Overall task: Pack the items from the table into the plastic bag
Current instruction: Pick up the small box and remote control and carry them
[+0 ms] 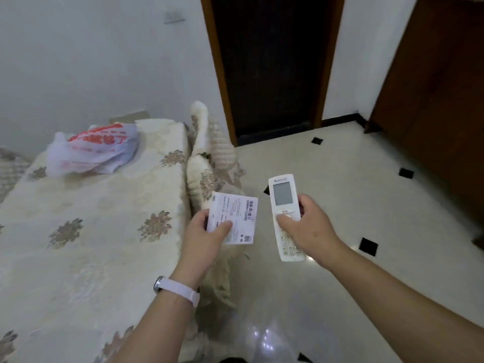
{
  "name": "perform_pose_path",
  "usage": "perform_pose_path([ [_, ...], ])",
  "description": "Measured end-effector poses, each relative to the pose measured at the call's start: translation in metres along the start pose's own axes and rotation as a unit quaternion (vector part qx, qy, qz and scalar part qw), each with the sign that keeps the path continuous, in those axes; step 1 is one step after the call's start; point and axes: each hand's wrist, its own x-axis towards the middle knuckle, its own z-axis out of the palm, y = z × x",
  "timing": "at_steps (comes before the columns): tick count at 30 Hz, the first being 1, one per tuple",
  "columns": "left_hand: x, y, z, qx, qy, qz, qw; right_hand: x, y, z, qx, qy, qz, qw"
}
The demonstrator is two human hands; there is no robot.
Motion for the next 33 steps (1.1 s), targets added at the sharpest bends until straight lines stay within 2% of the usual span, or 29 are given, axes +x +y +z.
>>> perform_pose_path([
  [7, 0.025, 0.05, 0.122, 0.016, -0.112, 0.037, 0.993, 0.015, 0.034, -0.115, 0.01, 0.112, 0.04, 0.993],
  [13, 0.059, 0.077, 0.203, -0.018, -0.178, 0.046, 0.983, 0.04, 0.047, -0.168, 0.0, 0.16, 0.062, 0.985],
  [18, 0.109, 0.086, 0.261, -0.048, -0.223, 0.039, 0.973, 0.096, 0.054, -0.201, -0.013, 0.193, 0.076, 0.978],
  [25, 0.233, 0.108, 0.31, -0.069, -0.212, 0.011, 0.975, 0.232, 0.036, -0.207, -0.025, 0.203, 0.09, 0.975],
  [33, 0.369, 0.154, 0.319, -0.085, -0.186, 0.019, 0.979, 0.386, -0.017, -0.191, -0.043, 0.175, 0.059, 0.982],
])
